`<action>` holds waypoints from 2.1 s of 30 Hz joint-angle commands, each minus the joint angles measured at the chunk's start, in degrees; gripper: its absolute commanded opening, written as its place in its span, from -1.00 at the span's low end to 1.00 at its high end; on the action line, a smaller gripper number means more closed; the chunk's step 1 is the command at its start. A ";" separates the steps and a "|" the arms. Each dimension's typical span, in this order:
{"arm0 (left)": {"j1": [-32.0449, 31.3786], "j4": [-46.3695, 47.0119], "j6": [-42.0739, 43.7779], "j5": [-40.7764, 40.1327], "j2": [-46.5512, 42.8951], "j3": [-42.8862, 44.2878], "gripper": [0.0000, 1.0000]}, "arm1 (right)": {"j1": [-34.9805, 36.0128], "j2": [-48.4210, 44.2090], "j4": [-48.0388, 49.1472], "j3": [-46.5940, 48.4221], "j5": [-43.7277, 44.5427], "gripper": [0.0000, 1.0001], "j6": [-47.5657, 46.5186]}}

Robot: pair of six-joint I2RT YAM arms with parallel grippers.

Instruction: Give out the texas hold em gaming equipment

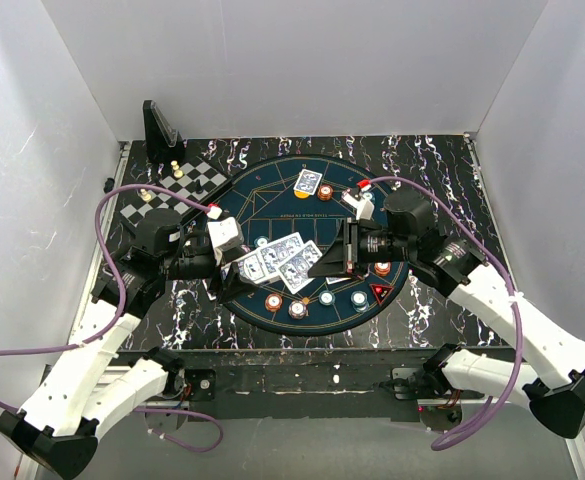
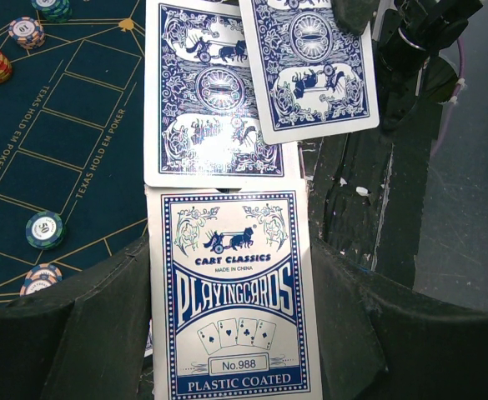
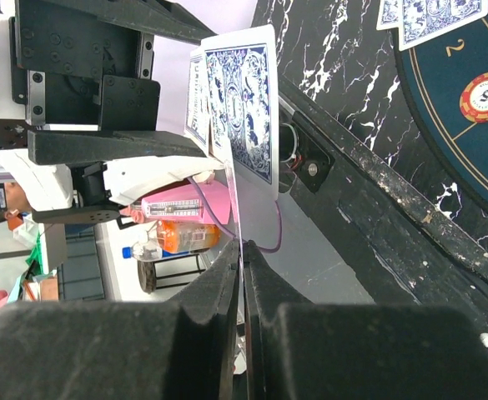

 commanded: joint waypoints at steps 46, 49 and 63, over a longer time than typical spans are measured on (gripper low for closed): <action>0.88 2.58 -2.62 1.15 -0.74 -1.31 -1.00 | -6.96 -4.75 1.86 5.71 -6.44 -0.97 2.30; 0.88 2.40 -2.53 1.15 -0.83 -1.49 -1.00 | -12.31 -3.70 1.78 7.99 -8.73 -0.97 1.68; 0.88 2.84 -2.79 2.11 -0.92 -0.35 -1.00 | -27.36 46.17 4.25 38.27 -10.67 -0.97 -7.19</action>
